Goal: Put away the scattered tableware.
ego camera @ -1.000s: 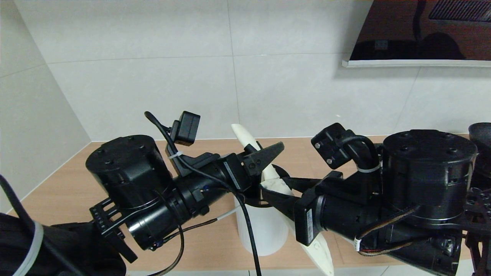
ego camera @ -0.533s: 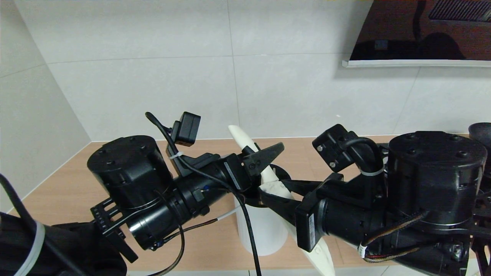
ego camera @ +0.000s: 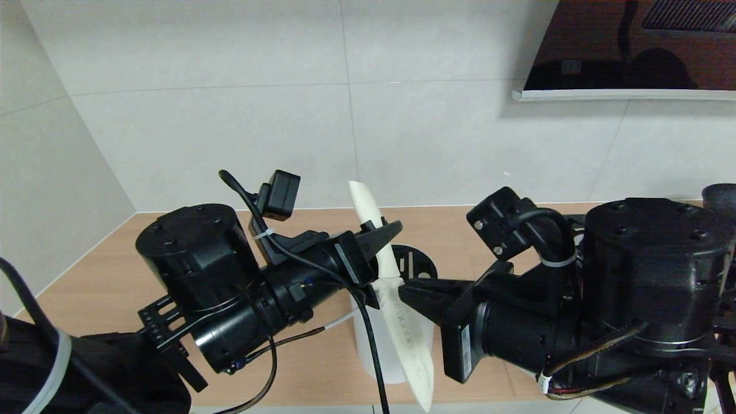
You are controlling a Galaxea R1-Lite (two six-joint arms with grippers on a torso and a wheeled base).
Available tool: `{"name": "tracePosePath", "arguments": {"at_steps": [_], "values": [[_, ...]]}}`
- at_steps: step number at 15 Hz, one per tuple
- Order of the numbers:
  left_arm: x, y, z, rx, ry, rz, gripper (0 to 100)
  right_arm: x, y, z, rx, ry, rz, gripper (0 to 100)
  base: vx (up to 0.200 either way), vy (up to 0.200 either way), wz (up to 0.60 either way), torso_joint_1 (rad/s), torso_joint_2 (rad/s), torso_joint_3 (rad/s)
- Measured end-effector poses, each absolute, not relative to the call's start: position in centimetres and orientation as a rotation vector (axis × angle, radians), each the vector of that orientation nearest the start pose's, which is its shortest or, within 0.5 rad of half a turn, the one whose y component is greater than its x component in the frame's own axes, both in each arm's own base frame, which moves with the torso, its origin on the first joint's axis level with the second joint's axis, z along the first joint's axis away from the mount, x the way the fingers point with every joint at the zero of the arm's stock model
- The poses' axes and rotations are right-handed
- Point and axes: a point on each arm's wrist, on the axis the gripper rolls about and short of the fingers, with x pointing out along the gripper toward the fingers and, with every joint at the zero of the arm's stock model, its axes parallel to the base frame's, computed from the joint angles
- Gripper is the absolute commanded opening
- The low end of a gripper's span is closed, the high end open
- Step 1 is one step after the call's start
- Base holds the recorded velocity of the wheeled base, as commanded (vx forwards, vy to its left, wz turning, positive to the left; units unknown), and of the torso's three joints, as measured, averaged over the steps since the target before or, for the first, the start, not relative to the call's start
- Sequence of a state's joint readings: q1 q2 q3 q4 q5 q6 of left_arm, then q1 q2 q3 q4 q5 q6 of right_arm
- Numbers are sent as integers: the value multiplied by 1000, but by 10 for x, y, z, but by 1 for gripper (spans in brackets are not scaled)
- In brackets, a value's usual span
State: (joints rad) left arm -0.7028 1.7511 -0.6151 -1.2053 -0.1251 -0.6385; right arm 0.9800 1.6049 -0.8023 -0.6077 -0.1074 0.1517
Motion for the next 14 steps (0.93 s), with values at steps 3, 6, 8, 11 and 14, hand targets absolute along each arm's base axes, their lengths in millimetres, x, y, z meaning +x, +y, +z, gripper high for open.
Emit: {"name": "tracePosePath", "arguments": {"at_steps": [3, 6, 8, 11, 14], "values": [[225, -195, 176, -622, 197, -825, 0, 162, 236, 207, 38, 236, 851, 0, 0, 0, 0, 0, 0, 0], [225, -195, 177, -623, 193, -825, 0, 163, 236, 207, 39, 235, 845, 0, 0, 0, 0, 0, 0, 0], [224, -194, 180, -626, 184, -826, 0, 165, 232, 208, 39, 235, 829, 100, 0, 0, 0, 0, 0, 0], [221, -191, 187, -630, 159, -820, 0, 173, 223, 213, 46, 220, 791, 100, 0, 0, 0, 0, 0, 0], [217, -186, 196, -615, 192, -788, 0, 183, 210, 218, 44, 194, 740, 100, 0, 0, 0, 0, 0, 0]]}}
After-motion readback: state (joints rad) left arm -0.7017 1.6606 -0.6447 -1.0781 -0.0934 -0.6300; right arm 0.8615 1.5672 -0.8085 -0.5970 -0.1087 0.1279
